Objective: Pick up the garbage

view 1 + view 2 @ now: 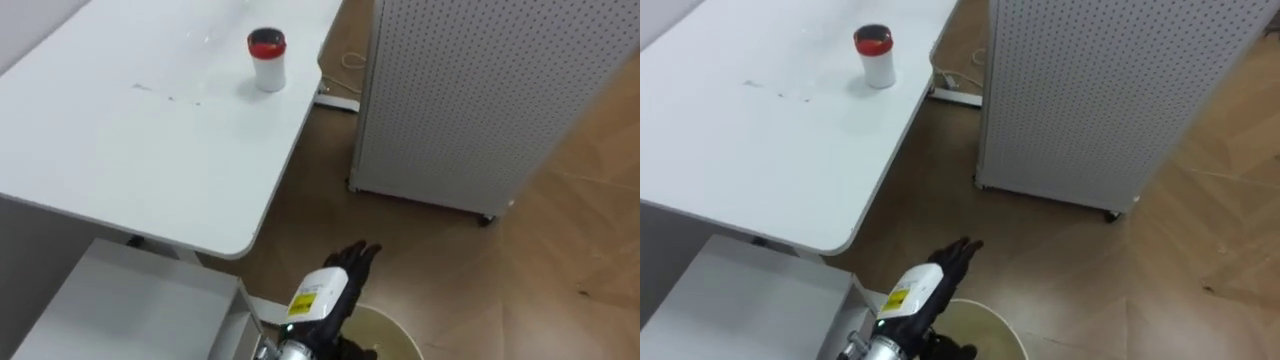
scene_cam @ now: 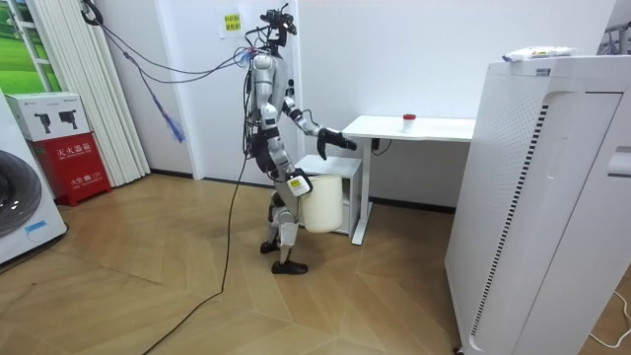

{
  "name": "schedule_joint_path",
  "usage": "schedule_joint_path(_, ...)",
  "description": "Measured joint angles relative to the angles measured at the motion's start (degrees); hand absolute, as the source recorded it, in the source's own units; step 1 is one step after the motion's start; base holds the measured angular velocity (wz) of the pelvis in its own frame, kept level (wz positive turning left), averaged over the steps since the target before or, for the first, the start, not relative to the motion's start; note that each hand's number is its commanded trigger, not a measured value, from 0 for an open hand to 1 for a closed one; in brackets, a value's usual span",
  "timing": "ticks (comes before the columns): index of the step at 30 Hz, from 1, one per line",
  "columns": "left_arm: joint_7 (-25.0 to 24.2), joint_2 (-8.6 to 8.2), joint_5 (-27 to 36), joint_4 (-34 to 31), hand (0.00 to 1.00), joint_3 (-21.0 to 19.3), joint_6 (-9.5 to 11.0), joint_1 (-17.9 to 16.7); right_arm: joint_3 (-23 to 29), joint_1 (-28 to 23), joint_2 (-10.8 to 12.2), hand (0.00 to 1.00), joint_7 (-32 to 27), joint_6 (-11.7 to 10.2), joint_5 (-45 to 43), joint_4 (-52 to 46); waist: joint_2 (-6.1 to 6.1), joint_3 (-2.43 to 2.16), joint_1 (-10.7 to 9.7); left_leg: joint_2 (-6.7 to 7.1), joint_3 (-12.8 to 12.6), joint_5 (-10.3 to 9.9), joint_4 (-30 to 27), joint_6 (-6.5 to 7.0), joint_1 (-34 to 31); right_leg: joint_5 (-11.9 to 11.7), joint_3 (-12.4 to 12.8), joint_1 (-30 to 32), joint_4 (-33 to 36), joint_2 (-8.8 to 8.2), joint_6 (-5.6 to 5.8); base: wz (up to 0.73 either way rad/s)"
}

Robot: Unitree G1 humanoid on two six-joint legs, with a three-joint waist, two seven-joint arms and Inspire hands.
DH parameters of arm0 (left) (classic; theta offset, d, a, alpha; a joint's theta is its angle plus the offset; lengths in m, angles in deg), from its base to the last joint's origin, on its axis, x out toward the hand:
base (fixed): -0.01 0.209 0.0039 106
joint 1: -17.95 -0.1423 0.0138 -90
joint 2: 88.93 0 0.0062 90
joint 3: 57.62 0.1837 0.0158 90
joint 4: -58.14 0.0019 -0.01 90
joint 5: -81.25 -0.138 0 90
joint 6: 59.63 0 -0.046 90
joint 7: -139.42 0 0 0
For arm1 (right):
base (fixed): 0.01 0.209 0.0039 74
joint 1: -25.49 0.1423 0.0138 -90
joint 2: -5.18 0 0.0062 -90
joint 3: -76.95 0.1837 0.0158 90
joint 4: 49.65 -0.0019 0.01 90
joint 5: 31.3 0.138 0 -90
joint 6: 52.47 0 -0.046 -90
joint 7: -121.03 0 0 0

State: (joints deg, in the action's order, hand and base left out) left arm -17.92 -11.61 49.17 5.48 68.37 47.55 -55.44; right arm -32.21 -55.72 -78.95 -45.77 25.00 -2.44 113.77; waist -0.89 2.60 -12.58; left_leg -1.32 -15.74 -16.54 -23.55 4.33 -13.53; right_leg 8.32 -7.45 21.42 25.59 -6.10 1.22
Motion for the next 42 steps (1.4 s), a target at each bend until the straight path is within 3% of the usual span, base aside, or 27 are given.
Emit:
schedule_joint_path(5, -0.9, 0.7, -0.2, -4.2, 0.0, -0.3, 0.4, -0.1, 2.0, -1.5, -0.7, 1.0, 0.2, 0.7, -0.1, -0.4, 0.18, -0.16, 0.4, -0.1, -2.5, -0.1, 1.6, 0.07, 3.6, 0.0, -0.2, -2.0, -0.1, -0.02, 0.06, -0.24)
schedule_joint_path(8, -0.9, 2.07, -1.2, -5.7, 0.0, -1.8, 0.9, -0.2, 2.6, -1.8, -0.8, 1.0, 0.2, 1.1, -0.3, -0.7, 0.35, -0.28, 0.7, -1.08, -4.6, -0.8, 2.2, -0.39, 5.9, -0.2, -1.7, -3.5, -1.3, 0.28, -0.3, -0.38)
schedule_joint_path(11, -0.9, 3.01, -1.7, -7.3, 0.0, -3.9, 1.0, -0.9, 2.6, -2.7, -0.8, 1.0, 0.2, 1.5, -0.3, -0.8, 0.63, -0.8, 1.3, -2.23, -6.1, -1.4, 3.0, -1.12, 8.5, -0.5, -2.1, -5.8, -2.9, 1.52, -0.8, -0.39)
schedule_joint_path(13, -0.8, 4.32, -1.9, -10.9, 0.0, -4.6, 1.2, -2.8, 3.0, -3.7, -1.0, 1.0, 0.7, 1.7, -0.2, -0.6, 0.89, -1.4, 1.6, -2.78, -6.2, -1.4, 3.6, -1.72, 10.6, -0.7, -2.3, -7.7, -4.1, 2.4, -1.01, -0.17)
schedule_joint_path(15, -0.7, 5.5, -1.8, -12.8, 0.0, -4.7, 2.1, -4.2, 3.1, -4.2, -1.1, 1.0, 0.8, 1.7, -0.1, -0.3, 1.28, -1.81, 2.0, -3.04, -6.0, -1.4, 3.8, -1.98, 11.5, -0.6, -2.7, -8.8, -4.6, 2.64, -1.16, -0.07)
schedule_joint_path(19, -0.6, 8.1, -2.8, -15.9, 0.0, -8.9, 2.9, -7.7, 5.3, -4.7, -1.1, 1.0, 1.1, 1.7, -1.3, 0.1, 1.85, -1.78, 2.7, -3.64, -5.5, -1.3, 3.8, -2.13, 14.1, -0.3, -4.2, -11.8, -5.6, 3.06, -1.56, -0.04)
schedule_joint_path(23, 0.5, 9.0, -3.5, -18.8, 0.0, -12.5, 3.0, -8.1, 7.0, -6.2, -1.1, 1.0, 1.1, 1.8, -2.1, 0.1, 2.4, -1.71, 4.3, -4.12, -4.6, -1.7, 3.7, -2.8, 15.8, 0.3, -6.5, -13.5, -6.0, 3.27, -2.16, -0.01)
schedule_joint_path(26, 1.7, 9.43, -3.4, -21.9, 0.0, -15.1, 3.2, -8.9, 7.1, -6.2, -1.5, 1.0, 0.8, 2.0, -3.9, -0.8, 2.45, -1.73, 6.1, -4.01, -4.1, -1.6, 4.3, -2.99, 17.0, 0.5, -5.2, -13.7, -6.1, 3.75, -2.45, -0.26)
schedule_joint_path(30, 3.1, 9.66, -3.5, -26.6, 0.0, -18.5, 3.3, -12.7, 7.1, -7.0, -1.8, 1.0, 0.8, 2.1, -7.2, -1.9, 2.08, -1.96, 8.3, -3.83, -2.4, -1.4, 5.2, -3.34, 18.3, 0.2, -2.7, -13.5, -6.0, 5.29, -2.99, -0.36)
schedule_joint_path(36, 5.9, 9.52, -3.5, -28.4, 0.0, -23.4, 3.3, -14.0, 9.3, -7.7, -1.9, 1.0, 0.7, 2.2, -9.2, -2.6, 1.19, -2.52, 8.3, -2.99, 0.6, -1.2, 6.3, -3.78, 19.7, 0.4, -1.6, -13.7, -5.4, 5.48, -3.44, -0.17)
schedule_joint_path(42, 9.6, 9.65, -3.4, -30.1, 0.0, -26.3, 4.5, -14.3, 9.3, -7.9, -1.8, 1.0, 0.7, 2.5, -9.1, -2.6, 1.24, -2.52, 9.0, -2.78, 0.9, -1.0, 8.0, -4.14, 21.1, 0.3, -0.2, -13.8, -5.0, 6.2, -3.79, -0.13)
